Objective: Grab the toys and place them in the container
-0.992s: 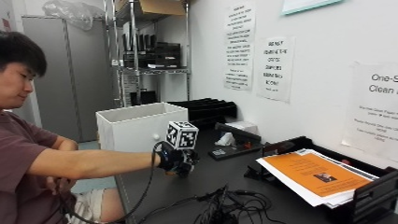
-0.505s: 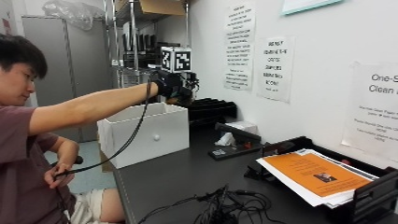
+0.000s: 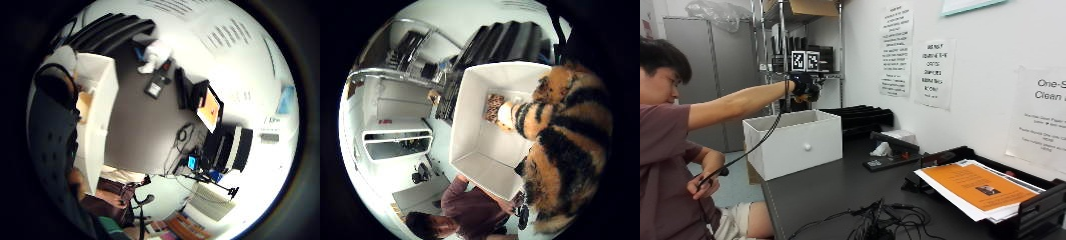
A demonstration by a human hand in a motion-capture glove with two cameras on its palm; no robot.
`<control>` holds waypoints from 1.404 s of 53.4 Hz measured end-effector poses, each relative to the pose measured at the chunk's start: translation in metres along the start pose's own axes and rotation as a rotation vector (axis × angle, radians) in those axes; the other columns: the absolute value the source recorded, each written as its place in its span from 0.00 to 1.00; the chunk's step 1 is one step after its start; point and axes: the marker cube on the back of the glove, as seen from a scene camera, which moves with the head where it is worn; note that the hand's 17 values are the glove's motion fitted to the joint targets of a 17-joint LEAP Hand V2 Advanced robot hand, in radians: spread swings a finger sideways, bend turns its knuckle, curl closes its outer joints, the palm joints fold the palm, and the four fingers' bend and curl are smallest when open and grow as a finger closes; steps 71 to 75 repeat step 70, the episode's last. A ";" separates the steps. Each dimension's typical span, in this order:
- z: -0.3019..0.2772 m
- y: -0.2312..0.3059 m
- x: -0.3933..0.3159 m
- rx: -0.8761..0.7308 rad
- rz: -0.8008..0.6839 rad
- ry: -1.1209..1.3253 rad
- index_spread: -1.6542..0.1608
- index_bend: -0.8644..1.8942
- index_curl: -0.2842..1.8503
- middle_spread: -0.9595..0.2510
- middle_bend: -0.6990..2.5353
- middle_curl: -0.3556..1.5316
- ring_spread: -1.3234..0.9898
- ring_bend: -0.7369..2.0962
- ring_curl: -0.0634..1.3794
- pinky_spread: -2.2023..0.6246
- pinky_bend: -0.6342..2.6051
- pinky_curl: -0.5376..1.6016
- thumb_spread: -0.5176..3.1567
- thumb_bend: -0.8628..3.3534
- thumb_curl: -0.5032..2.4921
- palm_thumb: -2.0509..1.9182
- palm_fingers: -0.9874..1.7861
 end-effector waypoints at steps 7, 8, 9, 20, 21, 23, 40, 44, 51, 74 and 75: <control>0.013 -0.024 -0.062 -0.026 -0.104 0.003 0.70 0.42 0.38 0.59 0.40 0.43 0.40 0.69 0.50 0.63 0.59 0.50 0.23 0.21 0.52 0.70 0.64; 0.014 -0.025 -0.068 -0.024 -0.120 -0.002 0.70 0.42 0.39 0.59 0.40 0.43 0.40 0.69 0.50 0.63 0.59 0.50 0.23 0.21 0.52 0.70 0.64; 0.016 -0.025 -0.073 -0.019 -0.135 -0.010 0.70 0.41 0.39 0.59 0.40 0.43 0.40 0.69 0.50 0.63 0.59 0.50 0.23 0.21 0.52 0.70 0.64; 0.026 -0.014 -0.086 -0.024 -0.232 0.003 0.69 0.39 0.42 0.59 0.39 0.46 0.40 0.69 0.50 0.63 0.60 0.50 0.23 0.21 0.53 0.70 0.63; 0.026 -0.014 -0.086 -0.017 -0.221 0.005 0.69 0.39 0.42 0.59 0.38 0.46 0.40 0.69 0.50 0.63 0.60 0.50 0.23 0.21 0.53 0.70 0.63; 0.026 -0.016 -0.086 0.006 -0.206 0.005 0.69 0.38 0.43 0.58 0.38 0.47 0.40 0.69 0.50 0.63 0.60 0.50 0.23 0.20 0.53 0.70 0.63; 0.051 -0.016 -0.068 -0.195 -0.136 -0.006 0.74 0.31 0.40 0.73 0.24 0.43 0.45 0.66 0.50 0.68 0.65 0.52 0.35 0.19 0.50 0.63 0.22; 0.044 -0.012 -0.066 -0.154 -0.169 -0.048 0.76 0.32 0.34 0.79 0.24 0.39 0.51 0.54 0.42 0.73 0.63 0.49 0.39 0.19 0.46 0.59 0.13; 0.030 -0.010 -0.066 -0.082 -0.166 -0.093 0.77 0.33 0.30 0.84 0.23 0.35 0.56 0.45 0.33 0.77 0.59 0.46 0.44 0.19 0.41 0.57 0.15; 0.020 0.003 -0.050 -0.108 -0.162 0.002 0.77 0.33 0.23 0.84 0.23 0.28 0.60 0.38 0.29 0.80 0.51 0.41 0.49 0.20 0.34 0.55 0.19; 0.020 0.003 -0.050 -0.108 -0.162 0.002 0.77 0.33 0.23 0.84 0.23 0.28 0.60 0.38 0.29 0.80 0.51 0.41 0.49 0.20 0.34 0.55 0.19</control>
